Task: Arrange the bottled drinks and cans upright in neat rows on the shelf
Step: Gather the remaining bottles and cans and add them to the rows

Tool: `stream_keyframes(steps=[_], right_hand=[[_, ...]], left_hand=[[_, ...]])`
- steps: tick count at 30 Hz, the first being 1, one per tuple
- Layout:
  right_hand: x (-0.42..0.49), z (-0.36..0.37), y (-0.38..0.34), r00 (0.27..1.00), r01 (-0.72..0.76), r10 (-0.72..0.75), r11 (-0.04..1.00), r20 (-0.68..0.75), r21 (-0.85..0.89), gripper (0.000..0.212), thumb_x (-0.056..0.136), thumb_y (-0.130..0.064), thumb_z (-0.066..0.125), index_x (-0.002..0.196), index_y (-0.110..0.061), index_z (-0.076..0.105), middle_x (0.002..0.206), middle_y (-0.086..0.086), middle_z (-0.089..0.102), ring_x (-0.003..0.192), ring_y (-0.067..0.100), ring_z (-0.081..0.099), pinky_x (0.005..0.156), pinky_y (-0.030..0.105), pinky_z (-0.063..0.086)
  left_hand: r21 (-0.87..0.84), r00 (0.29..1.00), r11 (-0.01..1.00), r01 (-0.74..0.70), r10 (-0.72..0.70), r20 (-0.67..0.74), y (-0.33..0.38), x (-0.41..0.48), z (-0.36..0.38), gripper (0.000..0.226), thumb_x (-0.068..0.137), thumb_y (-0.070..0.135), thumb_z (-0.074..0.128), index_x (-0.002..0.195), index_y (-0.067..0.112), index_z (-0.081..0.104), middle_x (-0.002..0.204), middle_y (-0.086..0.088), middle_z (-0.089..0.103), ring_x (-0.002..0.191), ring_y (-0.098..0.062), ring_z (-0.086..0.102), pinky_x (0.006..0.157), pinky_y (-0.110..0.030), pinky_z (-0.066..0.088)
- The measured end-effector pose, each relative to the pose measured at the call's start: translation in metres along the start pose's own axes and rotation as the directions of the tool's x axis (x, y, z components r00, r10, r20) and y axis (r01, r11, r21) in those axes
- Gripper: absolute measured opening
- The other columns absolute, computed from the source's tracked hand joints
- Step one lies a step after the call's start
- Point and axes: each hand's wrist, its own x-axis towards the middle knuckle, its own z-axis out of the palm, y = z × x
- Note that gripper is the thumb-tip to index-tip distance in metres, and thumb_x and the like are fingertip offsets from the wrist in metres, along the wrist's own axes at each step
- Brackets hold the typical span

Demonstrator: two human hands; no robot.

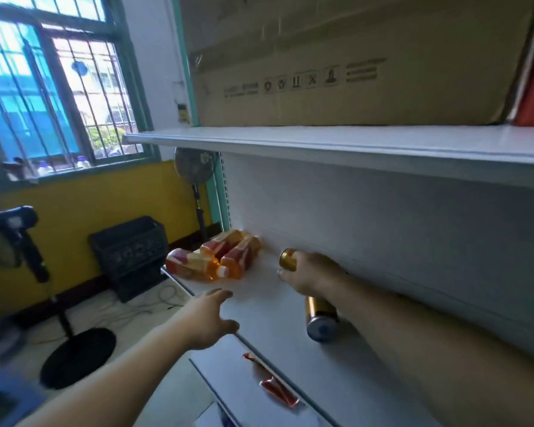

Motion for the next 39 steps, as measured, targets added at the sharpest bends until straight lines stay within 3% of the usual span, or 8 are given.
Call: stream_keyframes(steps=[10, 15, 21, 26, 30, 32, 35, 39], right_hand=[[0.137, 0.046, -0.062, 0.991, -0.068, 0.056, 0.994, 0.120, 0.091, 0.071, 0.088, -0.058, 0.053, 0.145, -0.018, 0.036, 0.142, 0.012, 0.049, 0.127, 0.029, 0.049, 0.099, 0.034, 0.040], [0.194, 0.079, -0.091, 0.962, -0.266, 0.246, 0.940, 0.115, 0.214, 0.076, 0.087, -0.057, 0.057, 0.147, -0.019, 0.031, 0.143, 0.010, 0.049, 0.127, 0.028, 0.049, 0.097, 0.029, 0.040], [0.240, 0.122, -0.128, 0.814, -0.579, 0.542, 0.734, 0.208, 0.355, 0.106, 0.082, -0.068, 0.056, 0.153, -0.014, -0.002, 0.151, 0.016, 0.035, 0.129, 0.035, 0.045, 0.098, 0.037, 0.042], [0.241, 0.142, -0.136, 0.735, -0.644, 0.664, 0.620, 0.139, 0.449, 0.089, 0.081, -0.055, 0.064, 0.147, -0.015, 0.020, 0.135, 0.013, 0.050, 0.113, 0.031, 0.055, 0.079, 0.033, 0.045], [0.221, 0.147, -0.126, 0.718, -0.500, 0.694, 0.472, 0.043, 0.726, 0.069, 0.076, -0.047, 0.071, 0.131, -0.016, 0.042, 0.119, 0.008, 0.059, 0.103, 0.025, 0.059, 0.084, 0.037, 0.051], [0.205, 0.139, -0.124, 0.721, -0.337, 0.691, 0.420, -0.055, 0.843, 0.058, 0.076, -0.039, 0.074, 0.124, -0.018, 0.049, 0.111, 0.003, 0.064, 0.096, 0.020, 0.063, 0.080, 0.034, 0.053], [0.175, 0.121, -0.123, 0.714, -0.152, 0.684, 0.356, -0.147, 0.922, 0.059, 0.068, -0.034, 0.079, 0.121, -0.020, 0.055, 0.105, 0.002, 0.067, 0.095, 0.019, 0.065, 0.070, 0.027, 0.049], [0.119, 0.102, -0.118, 0.696, 0.013, 0.702, 0.199, -0.152, 0.980, 0.045, 0.068, -0.016, 0.076, 0.111, -0.017, 0.060, 0.095, 0.007, 0.068, 0.087, 0.024, 0.065, 0.072, 0.032, 0.050]], left_hand=[[0.083, 1.000, 0.996, 0.016, -0.015, -0.019, -0.099, 0.137, -0.031, 0.082, 0.080, 0.044, 0.068, 0.148, 0.029, 0.025, 0.157, 0.001, 0.021, 0.144, -0.025, 0.020, 0.117, -0.043, 0.023], [0.356, 0.987, 0.926, -0.130, 0.085, 0.139, -0.148, 0.209, -0.042, 0.098, 0.077, 0.054, 0.066, 0.151, 0.029, 0.008, 0.160, -0.001, 0.008, 0.147, -0.027, 0.006, 0.118, -0.051, 0.011], [0.492, 0.896, 0.749, -0.445, 0.377, 0.236, -0.195, 0.266, -0.035, 0.092, 0.076, 0.058, 0.064, 0.148, 0.029, 0.015, 0.151, -0.006, 0.021, 0.140, -0.030, 0.020, 0.117, -0.049, 0.014], [0.387, 0.805, 0.712, -0.586, 0.566, 0.179, -0.218, 0.289, -0.027, 0.087, 0.072, 0.067, 0.061, 0.141, 0.031, 0.024, 0.143, 0.006, 0.038, 0.132, -0.018, 0.037, 0.113, -0.042, 0.026], [0.259, 0.817, 0.774, -0.577, 0.553, 0.165, -0.225, 0.292, -0.033, 0.091, 0.066, 0.067, 0.065, 0.142, 0.035, 0.026, 0.143, 0.013, 0.040, 0.133, -0.013, 0.035, 0.112, -0.037, 0.024], [0.071, 0.840, 0.839, -0.539, 0.532, 0.105, -0.226, 0.288, -0.036, 0.089, 0.064, 0.060, 0.072, 0.140, 0.036, 0.032, 0.137, 0.013, 0.048, 0.126, -0.012, 0.044, 0.105, -0.032, 0.033], [-0.381, 0.913, 0.857, -0.347, 0.402, 0.073, -0.224, 0.277, -0.041, 0.073, 0.055, 0.043, 0.080, 0.121, 0.034, 0.050, 0.098, 0.011, 0.065, 0.083, -0.011, 0.063, 0.069, -0.027, 0.052], [-0.669, 0.931, 0.712, -0.213, 0.355, 0.082, -0.197, 0.248, -0.039, 0.057, 0.058, 0.039, 0.072, 0.108, 0.033, 0.047, 0.091, 0.009, 0.062, 0.082, -0.012, 0.061, 0.072, -0.031, 0.049]])
